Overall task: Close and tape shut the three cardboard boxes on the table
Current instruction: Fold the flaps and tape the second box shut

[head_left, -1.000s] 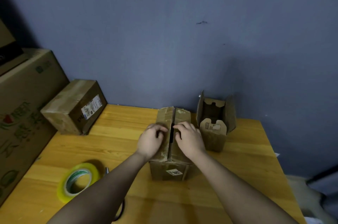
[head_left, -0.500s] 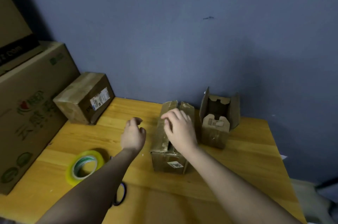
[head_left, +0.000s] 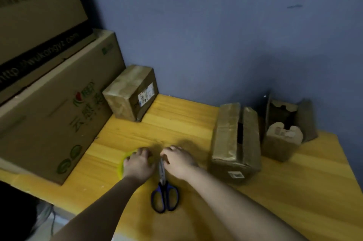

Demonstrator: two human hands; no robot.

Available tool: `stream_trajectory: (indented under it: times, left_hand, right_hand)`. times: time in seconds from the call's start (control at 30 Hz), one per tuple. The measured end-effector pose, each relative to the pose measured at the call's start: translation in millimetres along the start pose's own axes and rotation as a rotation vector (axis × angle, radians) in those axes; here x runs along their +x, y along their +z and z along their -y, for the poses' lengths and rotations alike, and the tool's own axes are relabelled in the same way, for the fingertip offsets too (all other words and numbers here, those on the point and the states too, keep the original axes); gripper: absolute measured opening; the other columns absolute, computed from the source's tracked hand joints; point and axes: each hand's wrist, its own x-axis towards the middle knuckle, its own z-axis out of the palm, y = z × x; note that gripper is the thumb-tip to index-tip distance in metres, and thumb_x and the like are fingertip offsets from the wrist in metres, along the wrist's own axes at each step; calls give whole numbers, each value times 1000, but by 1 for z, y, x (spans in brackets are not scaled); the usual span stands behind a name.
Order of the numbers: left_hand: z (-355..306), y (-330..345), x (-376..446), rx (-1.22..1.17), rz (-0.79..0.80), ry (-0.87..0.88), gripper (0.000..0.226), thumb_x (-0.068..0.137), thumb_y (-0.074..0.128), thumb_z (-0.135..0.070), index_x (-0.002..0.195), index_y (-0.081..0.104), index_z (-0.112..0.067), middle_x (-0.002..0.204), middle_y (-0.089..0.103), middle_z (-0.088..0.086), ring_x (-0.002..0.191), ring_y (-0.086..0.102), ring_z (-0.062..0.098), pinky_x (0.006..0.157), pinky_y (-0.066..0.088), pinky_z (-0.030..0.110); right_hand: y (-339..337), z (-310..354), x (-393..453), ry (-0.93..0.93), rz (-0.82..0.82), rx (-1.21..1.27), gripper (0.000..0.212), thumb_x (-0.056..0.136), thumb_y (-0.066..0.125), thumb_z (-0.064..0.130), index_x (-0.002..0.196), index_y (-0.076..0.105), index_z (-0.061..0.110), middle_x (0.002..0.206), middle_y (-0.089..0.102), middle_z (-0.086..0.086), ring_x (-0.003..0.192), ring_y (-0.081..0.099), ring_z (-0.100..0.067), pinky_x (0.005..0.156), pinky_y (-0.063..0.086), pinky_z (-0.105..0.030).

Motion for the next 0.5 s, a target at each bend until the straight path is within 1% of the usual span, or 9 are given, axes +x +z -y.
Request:
stream_trajectory:
  times: [0.07, 0.1, 0.17, 0.2, 0.3, 0.4, 0.43, 0.5]
  left_hand:
    - [19, 3, 2, 146, 81, 109, 45, 88, 47, -48, 126, 46, -24, 132, 48, 1, 125, 43, 22, 102, 31, 38]
    - [25, 4, 2, 201, 129, 151, 53, 86, 44, -53, 129, 43, -22, 134, 47, 2, 128, 41, 22, 104, 28, 40]
    - [38, 6, 5, 267, 229, 215, 70, 81, 40, -64, 135, 37, -19, 136, 45, 5, 129, 39, 25, 106, 23, 44]
    - [44, 7, 7, 297, 265, 251, 74, 80, 40, -67, 137, 35, -19, 135, 45, 6, 128, 40, 26, 106, 22, 45]
    - [52, 11, 8, 374, 319, 324, 69, 82, 45, -65, 134, 37, -19, 128, 48, 6, 120, 45, 25, 105, 22, 46]
    - [51, 15, 8, 477, 325, 359, 59, 87, 48, -56, 132, 41, -18, 122, 54, 5, 113, 52, 25, 106, 24, 46]
    - [51, 16, 8, 493, 307, 360, 52, 89, 48, -52, 128, 46, -18, 119, 57, 4, 110, 54, 24, 108, 24, 46]
    - [48, 15, 8, 482, 266, 333, 42, 89, 49, -48, 121, 52, -20, 114, 58, 2, 108, 55, 22, 107, 26, 44]
  right_hand:
    - [15, 12, 18, 119, 56, 65, 35, 100, 43, 26, 134, 48, 21, 136, 47, -3, 123, 46, -26, 97, 45, -39]
    - [20, 15, 24, 177, 70, 102, 37, 100, 44, 27, 136, 46, 21, 137, 47, -3, 120, 49, -25, 94, 48, -38]
    - [33, 22, 38, 293, 87, 204, 40, 100, 44, 29, 139, 43, 20, 138, 47, -2, 113, 54, -23, 87, 50, -35]
    - [40, 25, 44, 349, 94, 271, 41, 101, 44, 31, 140, 42, 19, 139, 46, -1, 111, 55, -22, 85, 49, -34]
    - [58, 25, 49, 476, 82, 470, 48, 101, 43, 37, 144, 38, 17, 144, 44, -3, 116, 53, -22, 88, 48, -32]
    - [69, 26, 47, 520, 50, 574, 47, 101, 41, 38, 143, 41, 16, 137, 50, -4, 105, 57, -20, 73, 48, -28]
    - [72, 25, 46, 524, 41, 589, 45, 101, 41, 37, 141, 43, 16, 135, 51, -3, 104, 58, -19, 73, 48, -28]
    - [77, 24, 46, 536, 10, 606, 43, 100, 43, 38, 137, 48, 18, 133, 52, -2, 103, 58, -18, 81, 51, -31]
